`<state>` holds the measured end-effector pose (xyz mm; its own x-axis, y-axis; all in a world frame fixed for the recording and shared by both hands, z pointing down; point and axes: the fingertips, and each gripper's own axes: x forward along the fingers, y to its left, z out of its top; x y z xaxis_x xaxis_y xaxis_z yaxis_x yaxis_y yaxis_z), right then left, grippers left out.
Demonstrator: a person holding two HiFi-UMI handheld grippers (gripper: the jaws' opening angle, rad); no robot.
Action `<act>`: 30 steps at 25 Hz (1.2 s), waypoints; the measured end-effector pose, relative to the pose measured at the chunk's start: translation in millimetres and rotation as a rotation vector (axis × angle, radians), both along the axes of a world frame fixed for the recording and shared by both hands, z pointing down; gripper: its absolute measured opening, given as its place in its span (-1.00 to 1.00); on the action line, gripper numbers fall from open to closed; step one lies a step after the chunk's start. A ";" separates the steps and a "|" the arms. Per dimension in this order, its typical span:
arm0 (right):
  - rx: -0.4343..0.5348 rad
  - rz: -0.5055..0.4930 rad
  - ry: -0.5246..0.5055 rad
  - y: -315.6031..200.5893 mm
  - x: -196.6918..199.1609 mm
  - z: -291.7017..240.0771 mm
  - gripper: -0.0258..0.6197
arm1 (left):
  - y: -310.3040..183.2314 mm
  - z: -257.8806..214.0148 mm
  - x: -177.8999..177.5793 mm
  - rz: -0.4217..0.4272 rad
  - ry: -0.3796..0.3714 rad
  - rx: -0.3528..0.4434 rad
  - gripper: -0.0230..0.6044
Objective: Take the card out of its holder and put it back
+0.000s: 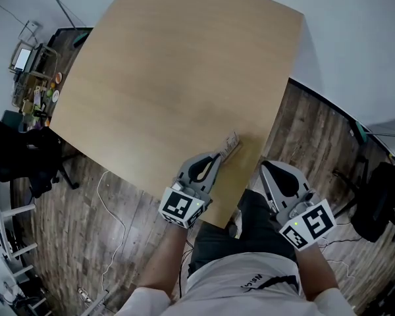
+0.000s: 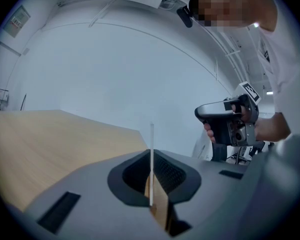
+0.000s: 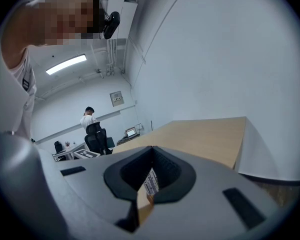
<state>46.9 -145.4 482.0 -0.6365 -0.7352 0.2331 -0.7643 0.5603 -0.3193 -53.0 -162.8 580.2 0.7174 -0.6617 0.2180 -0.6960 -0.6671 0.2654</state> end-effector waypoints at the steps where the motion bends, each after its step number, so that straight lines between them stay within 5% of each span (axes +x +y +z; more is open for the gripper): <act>1: 0.000 0.000 0.000 0.3 -0.3 0.0 -0.88 | -0.4 0.1 0.6 0.001 0.000 0.000 -0.85; 30: -0.029 -0.018 0.004 10.2 -1.3 13.5 -0.88 | 14.4 26.5 1.2 0.013 -0.028 -0.036 -0.84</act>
